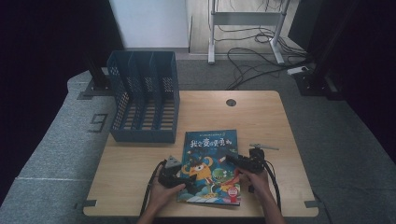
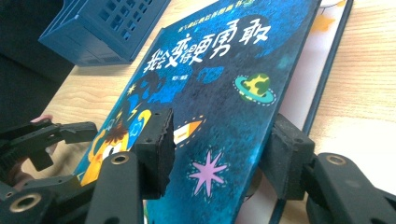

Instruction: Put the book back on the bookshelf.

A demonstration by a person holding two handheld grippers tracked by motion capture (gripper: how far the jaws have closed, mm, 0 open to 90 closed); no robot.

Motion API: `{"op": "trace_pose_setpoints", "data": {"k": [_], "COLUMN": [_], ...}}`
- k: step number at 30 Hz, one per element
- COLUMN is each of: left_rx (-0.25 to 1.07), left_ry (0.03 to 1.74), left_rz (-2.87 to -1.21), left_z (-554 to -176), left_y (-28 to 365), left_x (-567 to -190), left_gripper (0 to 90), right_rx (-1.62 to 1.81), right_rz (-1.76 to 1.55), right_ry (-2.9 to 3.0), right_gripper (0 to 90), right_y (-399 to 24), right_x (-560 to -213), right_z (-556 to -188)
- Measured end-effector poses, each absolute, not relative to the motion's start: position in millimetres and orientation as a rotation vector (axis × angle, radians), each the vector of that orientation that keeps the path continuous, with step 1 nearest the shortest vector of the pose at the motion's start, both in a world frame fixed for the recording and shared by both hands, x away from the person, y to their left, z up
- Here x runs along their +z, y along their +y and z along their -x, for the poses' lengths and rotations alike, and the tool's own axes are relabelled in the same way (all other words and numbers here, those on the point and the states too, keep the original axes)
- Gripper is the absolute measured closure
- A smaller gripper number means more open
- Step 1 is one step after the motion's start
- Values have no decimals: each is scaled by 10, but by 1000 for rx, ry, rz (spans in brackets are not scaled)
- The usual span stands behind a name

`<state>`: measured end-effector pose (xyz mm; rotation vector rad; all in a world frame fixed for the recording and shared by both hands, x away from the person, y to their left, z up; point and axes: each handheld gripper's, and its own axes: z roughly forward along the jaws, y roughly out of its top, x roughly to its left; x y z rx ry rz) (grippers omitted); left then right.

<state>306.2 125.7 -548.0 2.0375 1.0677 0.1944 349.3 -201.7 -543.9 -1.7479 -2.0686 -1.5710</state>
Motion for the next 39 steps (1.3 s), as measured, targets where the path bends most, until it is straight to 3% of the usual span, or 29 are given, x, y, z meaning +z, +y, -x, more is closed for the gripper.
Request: {"op": "trace_pose_setpoints", "data": {"k": [22,39], "left_rx": [188,153], "left_ry": [1067,1062], "left_rz": [-2035,-2002], "left_z": [-3062,-3066], "left_y": [1263,1304], "left_x": [-5480,-5478], "left_gripper": [156,155], "right_rx": [-1575,-1671], "right_rz": [1754,1677], "right_ry": [-2116,-2016], "right_gripper": [480,627], "right_y": [-1969,-2042], "right_x": [-5452,-5394], "right_z": [-3621,-3625]}}
